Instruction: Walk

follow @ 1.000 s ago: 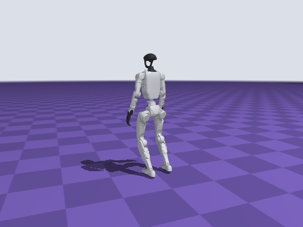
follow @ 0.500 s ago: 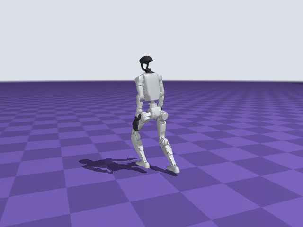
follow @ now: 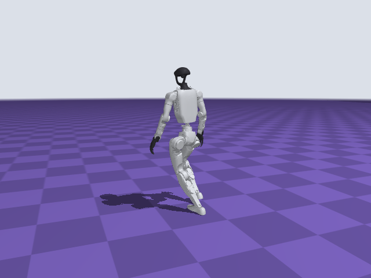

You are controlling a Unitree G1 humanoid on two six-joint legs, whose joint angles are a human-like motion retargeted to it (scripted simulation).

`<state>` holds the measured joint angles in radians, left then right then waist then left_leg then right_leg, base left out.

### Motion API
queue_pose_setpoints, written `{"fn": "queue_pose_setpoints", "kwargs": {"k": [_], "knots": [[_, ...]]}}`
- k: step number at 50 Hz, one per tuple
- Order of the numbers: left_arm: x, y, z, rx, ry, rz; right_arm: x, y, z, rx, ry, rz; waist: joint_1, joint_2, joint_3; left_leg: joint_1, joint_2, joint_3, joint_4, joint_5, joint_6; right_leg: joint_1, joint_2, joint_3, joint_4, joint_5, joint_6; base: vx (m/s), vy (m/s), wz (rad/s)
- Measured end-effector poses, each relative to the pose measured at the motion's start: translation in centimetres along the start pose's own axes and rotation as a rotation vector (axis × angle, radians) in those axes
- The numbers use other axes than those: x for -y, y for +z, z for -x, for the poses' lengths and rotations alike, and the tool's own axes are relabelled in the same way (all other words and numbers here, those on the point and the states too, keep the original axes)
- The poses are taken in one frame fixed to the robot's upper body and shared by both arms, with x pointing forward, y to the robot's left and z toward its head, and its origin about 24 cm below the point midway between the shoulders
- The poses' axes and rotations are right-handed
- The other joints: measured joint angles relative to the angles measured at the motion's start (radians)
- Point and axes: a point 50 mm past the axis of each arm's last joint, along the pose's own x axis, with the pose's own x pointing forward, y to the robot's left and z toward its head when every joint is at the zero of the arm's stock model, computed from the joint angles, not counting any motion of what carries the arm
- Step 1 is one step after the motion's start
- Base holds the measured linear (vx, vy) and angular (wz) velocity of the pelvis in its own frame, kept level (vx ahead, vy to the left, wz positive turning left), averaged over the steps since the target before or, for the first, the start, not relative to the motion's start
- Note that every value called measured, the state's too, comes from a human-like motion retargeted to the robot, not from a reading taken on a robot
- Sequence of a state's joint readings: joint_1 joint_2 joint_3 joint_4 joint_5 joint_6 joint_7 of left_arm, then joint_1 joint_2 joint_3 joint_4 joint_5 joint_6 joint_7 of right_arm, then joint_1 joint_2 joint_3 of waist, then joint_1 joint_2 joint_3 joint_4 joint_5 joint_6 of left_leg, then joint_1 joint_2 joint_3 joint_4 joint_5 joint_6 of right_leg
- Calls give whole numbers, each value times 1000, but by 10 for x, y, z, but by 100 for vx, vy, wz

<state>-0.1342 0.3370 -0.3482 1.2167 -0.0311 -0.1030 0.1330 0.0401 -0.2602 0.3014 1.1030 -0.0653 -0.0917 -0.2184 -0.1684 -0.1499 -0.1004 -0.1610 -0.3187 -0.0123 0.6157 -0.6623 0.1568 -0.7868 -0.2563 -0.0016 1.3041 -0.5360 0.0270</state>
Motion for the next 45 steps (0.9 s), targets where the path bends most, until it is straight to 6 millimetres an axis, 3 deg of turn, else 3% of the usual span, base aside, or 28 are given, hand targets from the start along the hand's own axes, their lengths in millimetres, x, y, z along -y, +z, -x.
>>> {"fn": "queue_pose_setpoints", "kwargs": {"k": [5,7,10,13,15,17,20,22,25,30,33,35,38,40,45], "knots": [[-18,54,-8,182,45,-101,10,-24,4,-88,-57,-9,9,106,-10,96,125,-44,34,-56,-47,-39,198,-14,-503,73,85,75,-8,3],[-18,58,-7,208,50,-99,12,-35,8,-121,-73,0,9,114,-23,110,134,-62,137,-78,-62,-55,230,1,-435,91,73,75,-12,12],[-10,48,-5,192,38,-65,14,-45,12,-151,-102,21,15,137,-42,117,185,-59,344,-35,-97,-42,278,-6,-269,105,16,79,-13,14],[5,23,1,131,-4,-22,23,-45,11,-137,-154,65,23,250,-20,41,356,-66,669,209,-194,72,385,-97,-270,49,-75,76,-12,6],[15,13,4,102,-34,-27,27,-38,9,-111,-185,78,47,273,-26,-80,430,-47,856,336,-189,131,418,-115,-294,6,-112,74,-8,6],[21,5,7,80,-57,-42,31,-27,5,-77,-212,91,77,266,-35,-223,480,-18,984,302,-124,204,426,-114,-344,-31,-122,77,-6,18],[28,-10,11,33,-72,-42,33,-8,-1,-21,-231,103,125,233,-40,-422,486,31,1022,169,-44,324,419,-94,-430,-83,-117,81,0,20],[32,-26,16,-16,-77,-20,34,6,-5,16,-233,101,152,207,-37,-516,463,70,919,96,-25,408,406,-73,-473,-119,-105,87,6,12],[39,-53,25,-108,-75,26,37,30,-10,86,-239,103,177,164,-32,-611,392,111,640,58,-42,512,367,-33,-512,-176,-87,90,10,4],[46,-89,39,-247,-55,98,42,73,-17,210,-249,161,169,74,-55,-645,216,102,128,136,-82,588,252,23,-479,-242,-46,85,13,4],[54,-104,48,-312,-69,113,37,75,-16,215,-236,166,161,26,-76,-663,156,125,211,200,-52,601,189,53,-321,-259,-6,77,11,8],[58,-110,52,-343,-80,114,30,69,-15,201,-209,167,154,-15,-97,-660,113,158,288,211,-18,598,105,44,-176,-175,43,75,9,12],[55,-104,47,-324,-91,98,14,61,-12,183,-123,162,113,-117,-102,-572,-10,217,225,207,35,513,-66,65,103,94,114,67,8,22],[50,-92,40,-278,-89,69,5,57,-11,181,-78,174,88,-141,-104,-503,-53,224,169,191,52,417,-137,73,251,180,96,64,6,-12],[30,-43,17,-108,-54,-35,-9,42,-5,175,-26,227,30,-117,-102,-270,-66,178,-8,135,42,173,-212,25,360,21,-33,61,4,-28]]}}
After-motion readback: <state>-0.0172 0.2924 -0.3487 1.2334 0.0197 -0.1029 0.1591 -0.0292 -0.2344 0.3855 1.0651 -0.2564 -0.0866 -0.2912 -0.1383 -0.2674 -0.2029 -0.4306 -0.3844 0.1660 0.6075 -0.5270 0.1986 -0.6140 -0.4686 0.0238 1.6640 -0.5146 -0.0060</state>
